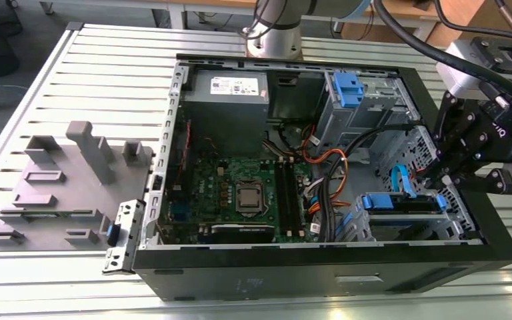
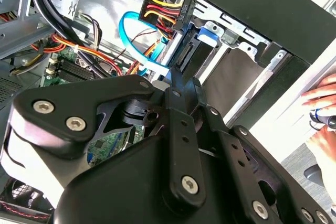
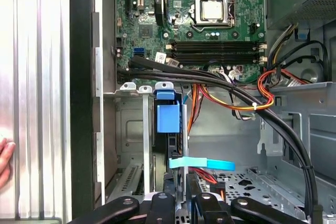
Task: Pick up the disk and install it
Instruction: 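Insert the second disk wire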
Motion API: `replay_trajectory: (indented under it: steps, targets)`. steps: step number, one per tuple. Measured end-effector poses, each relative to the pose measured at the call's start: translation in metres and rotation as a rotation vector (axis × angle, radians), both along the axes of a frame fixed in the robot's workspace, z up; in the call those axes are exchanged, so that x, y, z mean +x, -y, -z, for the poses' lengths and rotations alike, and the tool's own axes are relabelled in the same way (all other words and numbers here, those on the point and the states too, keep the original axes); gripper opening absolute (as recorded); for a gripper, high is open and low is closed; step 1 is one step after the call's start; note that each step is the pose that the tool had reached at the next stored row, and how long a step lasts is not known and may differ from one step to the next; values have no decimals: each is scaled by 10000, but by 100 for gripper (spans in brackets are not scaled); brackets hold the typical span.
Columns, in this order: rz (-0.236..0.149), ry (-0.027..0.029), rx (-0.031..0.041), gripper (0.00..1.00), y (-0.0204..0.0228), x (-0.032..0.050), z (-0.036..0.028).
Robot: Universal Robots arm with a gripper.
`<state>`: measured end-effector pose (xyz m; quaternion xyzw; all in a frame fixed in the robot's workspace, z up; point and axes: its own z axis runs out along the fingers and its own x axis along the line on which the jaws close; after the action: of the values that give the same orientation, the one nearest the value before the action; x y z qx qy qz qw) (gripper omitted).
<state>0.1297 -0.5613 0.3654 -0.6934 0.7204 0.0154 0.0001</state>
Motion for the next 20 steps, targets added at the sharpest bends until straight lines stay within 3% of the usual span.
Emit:
replay_trajectory:
  steps: [13, 20]
  targets:
    - [-1, 0, 1, 24, 0, 20, 15]
    - [0, -6, 2, 24, -5, 84, 32]
